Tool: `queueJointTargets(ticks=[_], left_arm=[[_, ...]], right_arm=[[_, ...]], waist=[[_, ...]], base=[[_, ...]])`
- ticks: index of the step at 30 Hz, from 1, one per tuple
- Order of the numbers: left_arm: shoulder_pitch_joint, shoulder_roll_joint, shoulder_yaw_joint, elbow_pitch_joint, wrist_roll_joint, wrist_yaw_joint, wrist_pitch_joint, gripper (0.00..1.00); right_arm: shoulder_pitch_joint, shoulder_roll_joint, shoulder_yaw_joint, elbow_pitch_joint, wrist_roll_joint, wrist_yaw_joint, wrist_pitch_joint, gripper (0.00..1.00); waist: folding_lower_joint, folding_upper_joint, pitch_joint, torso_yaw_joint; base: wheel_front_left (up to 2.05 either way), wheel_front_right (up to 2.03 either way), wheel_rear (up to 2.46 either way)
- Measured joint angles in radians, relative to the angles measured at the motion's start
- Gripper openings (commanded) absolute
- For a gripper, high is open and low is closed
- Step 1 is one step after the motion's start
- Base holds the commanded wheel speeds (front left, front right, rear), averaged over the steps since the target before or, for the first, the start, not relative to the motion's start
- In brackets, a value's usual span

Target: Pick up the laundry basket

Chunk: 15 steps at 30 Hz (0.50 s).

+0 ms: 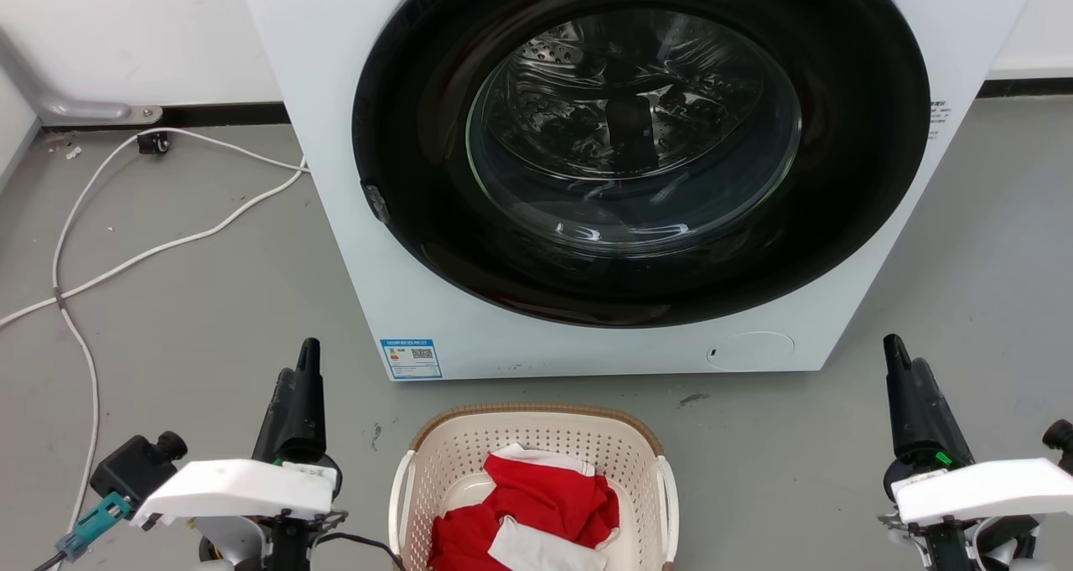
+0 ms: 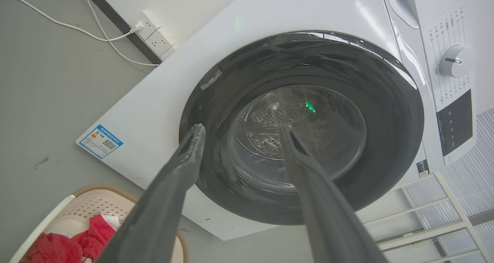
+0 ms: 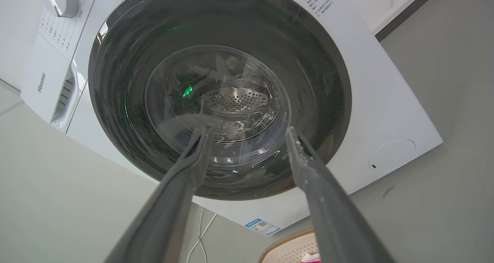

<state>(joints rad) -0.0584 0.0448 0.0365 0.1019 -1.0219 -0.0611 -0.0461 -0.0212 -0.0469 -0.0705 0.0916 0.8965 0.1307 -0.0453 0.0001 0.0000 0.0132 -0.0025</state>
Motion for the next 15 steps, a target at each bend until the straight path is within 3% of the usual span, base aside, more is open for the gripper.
queueJointTargets(ticks=[15], left_arm=[[0.014, 0.001, -0.044, -0.038, 0.249, 0.026, -0.048, 1.0]], right_arm=[[0.024, 0.0, 0.03, -0.035, -0.26, 0.0, -0.049, 1.0]], waist=[[0.0, 0.0, 0.0, 0.0]], base=[[0.0, 0.0, 0.0]])
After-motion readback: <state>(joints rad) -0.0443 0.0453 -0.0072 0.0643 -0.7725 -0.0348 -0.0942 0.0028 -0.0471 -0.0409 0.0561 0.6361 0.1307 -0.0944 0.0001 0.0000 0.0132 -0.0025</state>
